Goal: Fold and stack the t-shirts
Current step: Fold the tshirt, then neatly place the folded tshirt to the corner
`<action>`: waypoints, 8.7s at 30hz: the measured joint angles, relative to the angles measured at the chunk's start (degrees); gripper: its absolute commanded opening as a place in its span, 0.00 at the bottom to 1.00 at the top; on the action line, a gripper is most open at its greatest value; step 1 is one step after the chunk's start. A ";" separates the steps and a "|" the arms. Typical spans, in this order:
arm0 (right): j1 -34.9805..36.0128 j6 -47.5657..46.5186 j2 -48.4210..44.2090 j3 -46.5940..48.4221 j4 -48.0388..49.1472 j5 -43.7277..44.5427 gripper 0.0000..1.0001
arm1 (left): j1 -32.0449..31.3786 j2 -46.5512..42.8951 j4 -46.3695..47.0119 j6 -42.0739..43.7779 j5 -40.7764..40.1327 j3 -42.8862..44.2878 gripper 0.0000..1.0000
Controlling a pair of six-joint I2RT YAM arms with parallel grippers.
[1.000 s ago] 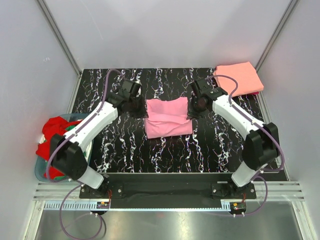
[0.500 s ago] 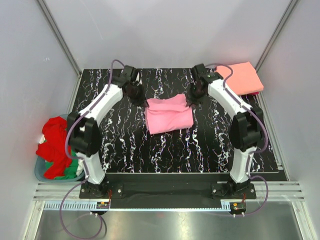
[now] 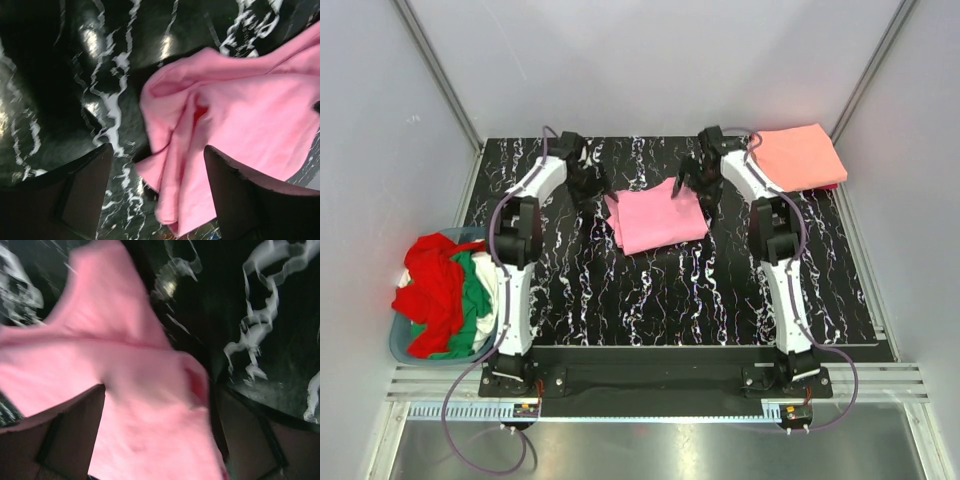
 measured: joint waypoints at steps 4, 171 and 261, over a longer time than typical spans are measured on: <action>-0.22 0.55 -13.70 -24.02 7.63 0.09 0.98 | 0.15 -6.01 1.66 0.04 -0.87 -7.74 0.79; 14.49 13.64 -71.67 -87.17 22.10 14.12 0.96 | -27.23 -69.11 18.64 -1.99 -25.57 -65.35 0.82; 0.37 -14.12 -38.80 -50.42 12.15 33.46 0.00 | -16.26 -81.53 0.37 4.44 -29.20 -56.96 0.83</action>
